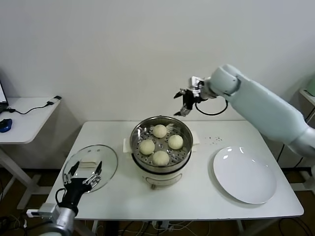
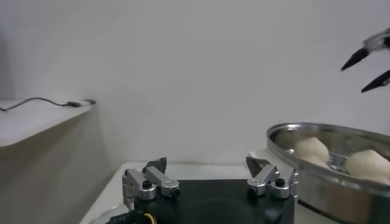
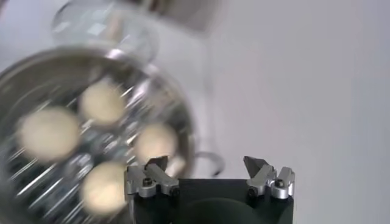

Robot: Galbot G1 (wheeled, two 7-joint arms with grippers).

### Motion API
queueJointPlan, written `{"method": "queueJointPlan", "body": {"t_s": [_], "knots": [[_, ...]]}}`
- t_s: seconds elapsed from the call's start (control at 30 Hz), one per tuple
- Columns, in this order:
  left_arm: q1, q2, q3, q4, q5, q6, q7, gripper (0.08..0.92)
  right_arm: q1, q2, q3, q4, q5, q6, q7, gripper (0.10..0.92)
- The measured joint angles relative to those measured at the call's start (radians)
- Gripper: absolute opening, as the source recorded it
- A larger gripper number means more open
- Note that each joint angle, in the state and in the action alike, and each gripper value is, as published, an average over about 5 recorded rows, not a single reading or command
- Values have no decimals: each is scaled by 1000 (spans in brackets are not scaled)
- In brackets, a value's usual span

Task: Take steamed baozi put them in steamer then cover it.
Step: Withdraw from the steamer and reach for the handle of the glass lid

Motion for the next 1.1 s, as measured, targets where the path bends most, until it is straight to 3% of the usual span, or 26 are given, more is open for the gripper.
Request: {"method": "queueJointPlan", "body": {"t_s": [0.3, 0.73, 1.1], "knots": [[-23, 16, 9, 30, -52, -66, -56, 823, -462, -4, 547, 200, 97, 114, 298, 823], [-92, 63, 4, 107, 1, -143, -75, 823, -1102, 251, 1130, 380, 180, 353, 549, 823], [-123, 119, 0, 231, 457, -267, -146, 823, -1377, 374, 1279, 456, 222, 459, 640, 823]]}}
